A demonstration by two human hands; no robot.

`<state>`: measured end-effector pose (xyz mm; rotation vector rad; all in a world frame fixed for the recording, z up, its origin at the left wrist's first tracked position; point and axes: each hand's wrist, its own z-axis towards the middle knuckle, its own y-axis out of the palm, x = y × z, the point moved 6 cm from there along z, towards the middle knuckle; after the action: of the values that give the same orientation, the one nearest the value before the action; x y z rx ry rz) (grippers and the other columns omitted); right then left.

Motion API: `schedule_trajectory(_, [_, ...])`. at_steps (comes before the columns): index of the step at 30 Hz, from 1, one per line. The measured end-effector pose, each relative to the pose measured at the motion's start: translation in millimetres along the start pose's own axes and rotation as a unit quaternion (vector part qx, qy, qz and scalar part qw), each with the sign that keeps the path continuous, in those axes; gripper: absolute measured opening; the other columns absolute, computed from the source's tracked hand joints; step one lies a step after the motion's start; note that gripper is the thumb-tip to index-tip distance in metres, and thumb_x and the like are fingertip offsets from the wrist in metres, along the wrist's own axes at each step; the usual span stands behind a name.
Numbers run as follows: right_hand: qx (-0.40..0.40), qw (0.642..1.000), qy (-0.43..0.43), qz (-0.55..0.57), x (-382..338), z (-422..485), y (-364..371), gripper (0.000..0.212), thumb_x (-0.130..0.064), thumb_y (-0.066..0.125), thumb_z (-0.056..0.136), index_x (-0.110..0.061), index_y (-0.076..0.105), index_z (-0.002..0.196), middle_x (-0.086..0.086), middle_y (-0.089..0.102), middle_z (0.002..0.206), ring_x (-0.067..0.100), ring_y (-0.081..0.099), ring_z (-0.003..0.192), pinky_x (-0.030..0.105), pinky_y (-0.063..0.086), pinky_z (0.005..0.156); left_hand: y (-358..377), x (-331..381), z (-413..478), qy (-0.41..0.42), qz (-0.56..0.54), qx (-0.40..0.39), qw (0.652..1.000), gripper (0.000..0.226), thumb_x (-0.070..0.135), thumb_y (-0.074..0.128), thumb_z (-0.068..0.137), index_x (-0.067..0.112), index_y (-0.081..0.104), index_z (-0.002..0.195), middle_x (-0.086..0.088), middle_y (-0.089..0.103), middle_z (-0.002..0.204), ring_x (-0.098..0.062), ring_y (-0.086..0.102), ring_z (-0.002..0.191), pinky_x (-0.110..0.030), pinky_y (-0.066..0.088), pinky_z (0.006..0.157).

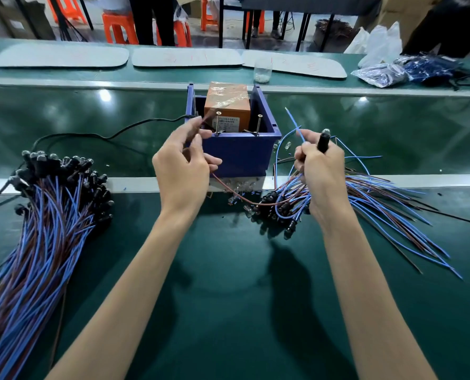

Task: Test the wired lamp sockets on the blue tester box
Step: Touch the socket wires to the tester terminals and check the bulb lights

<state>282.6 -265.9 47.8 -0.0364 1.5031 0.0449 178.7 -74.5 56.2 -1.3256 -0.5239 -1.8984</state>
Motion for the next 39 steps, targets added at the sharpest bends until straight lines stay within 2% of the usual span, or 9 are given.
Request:
schedule_trajectory(4, [-0.007, 1.0, 0.022, 0.014, 4.7, 1.6, -1.5, 0.035, 0.0, 0.039, 0.094, -0.024, 0.053, 0.115, -0.008, 0.057, 0.065, 0.003, 0.04, 0.047, 0.01, 0.03, 0.041, -3.8, -1.6, 1.4, 0.0, -0.002, 0.028, 1.0, 0.035, 0.002, 0.037, 0.099, 0.014, 0.056, 0.126, 0.007, 0.064, 0.099, -0.006, 0.066, 0.052, -0.014, 0.049, 0.052])
schedule_trajectory(7, [-0.016, 1.0, 0.019, 0.004, 6.6, 1.7, 0.0, 0.035, -0.001, 0.039, 0.094, -0.026, 0.053, 0.114, -0.01, 0.06, 0.064, 0.003, 0.041, 0.048, 0.011, 0.031, 0.043, -2.7, -14.2, 5.9, -0.047, 0.023, -0.003, 0.999, 0.039, 0.0, 0.033, 0.099, 0.013, 0.053, 0.13, 0.005, 0.061, 0.107, -0.005, 0.067, 0.053, -0.015, 0.052, 0.058])
schedule_trajectory(10, [-0.027, 0.999, 0.027, -0.01, 11.1, 2.4, 3.2, 0.035, -0.001, 0.04, 0.095, -0.026, 0.057, 0.112, -0.009, 0.061, 0.067, 0.003, 0.041, 0.049, 0.01, 0.031, 0.043, -0.8, -25.3, 7.8, -0.085, 0.029, -0.04, 0.995, 0.038, -0.001, 0.034, 0.1, 0.011, 0.052, 0.131, 0.007, 0.061, 0.105, -0.006, 0.068, 0.055, -0.018, 0.056, 0.067])
schedule_trajectory(15, [-0.066, 0.996, 0.058, 0.012, 19.7, 1.1, 7.9, 0.032, 0.0, 0.039, 0.097, -0.018, 0.06, 0.113, -0.005, 0.061, 0.069, 0.001, 0.04, 0.044, 0.01, 0.028, 0.038, 1.9, -35.3, 8.6, -0.129, -0.002, -0.056, 0.99, 0.037, -0.002, 0.033, 0.1, 0.011, 0.055, 0.126, 0.005, 0.062, 0.103, -0.008, 0.069, 0.057, -0.012, 0.05, 0.058])
schedule_trajectory(18, [-0.085, 0.994, 0.067, 0.024, 21.5, 1.0, 10.7, 0.032, 0.0, 0.039, 0.098, -0.016, 0.06, 0.116, -0.005, 0.061, 0.069, 0.004, 0.04, 0.048, 0.011, 0.026, 0.037, 1.8, -39.5, 8.9, -0.152, -0.013, -0.057, 0.987, 0.036, -0.003, 0.032, 0.099, 0.011, 0.056, 0.122, 0.003, 0.062, 0.099, -0.007, 0.069, 0.056, -0.011, 0.049, 0.056])
schedule_trajectory(23, [-0.115, 0.991, 0.058, 0.02, 21.1, -1.4, 16.0, 0.032, -0.002, 0.039, 0.099, -0.021, 0.061, 0.112, -0.008, 0.062, 0.067, 0.003, 0.041, 0.048, 0.01, 0.027, 0.039, 2.1, -41.8, 9.8, -0.176, -0.035, -0.066, 0.982, 0.033, -0.004, 0.032, 0.099, 0.011, 0.057, 0.115, 0.001, 0.063, 0.098, -0.007, 0.068, 0.055, -0.01, 0.048, 0.054])
schedule_trajectory(27, [-0.122, 0.991, 0.057, 0.027, 20.9, -1.0, 16.4, 0.033, -0.001, 0.04, 0.098, -0.024, 0.062, 0.108, -0.01, 0.063, 0.065, 0.002, 0.041, 0.047, 0.01, 0.027, 0.039, 2.5, -40.7, 9.4, -0.178, -0.049, -0.077, 0.98, 0.034, -0.005, 0.033, 0.099, 0.012, 0.059, 0.114, 0.002, 0.066, 0.096, -0.007, 0.068, 0.056, -0.01, 0.049, 0.055])
schedule_trajectory(39, [-0.121, 0.99, 0.067, 0.039, 21.6, 0.3, 14.9, 0.034, 0.001, 0.039, 0.095, -0.018, 0.064, 0.108, -0.006, 0.058, 0.065, 0.002, 0.041, 0.044, 0.011, 0.025, 0.037, 3.4, -39.9, 6.7, -0.174, -0.026, -0.089, 0.98, 0.036, -0.006, 0.03, 0.099, 0.014, 0.059, 0.108, 0.002, 0.065, 0.094, -0.004, 0.065, 0.052, -0.009, 0.046, 0.051])
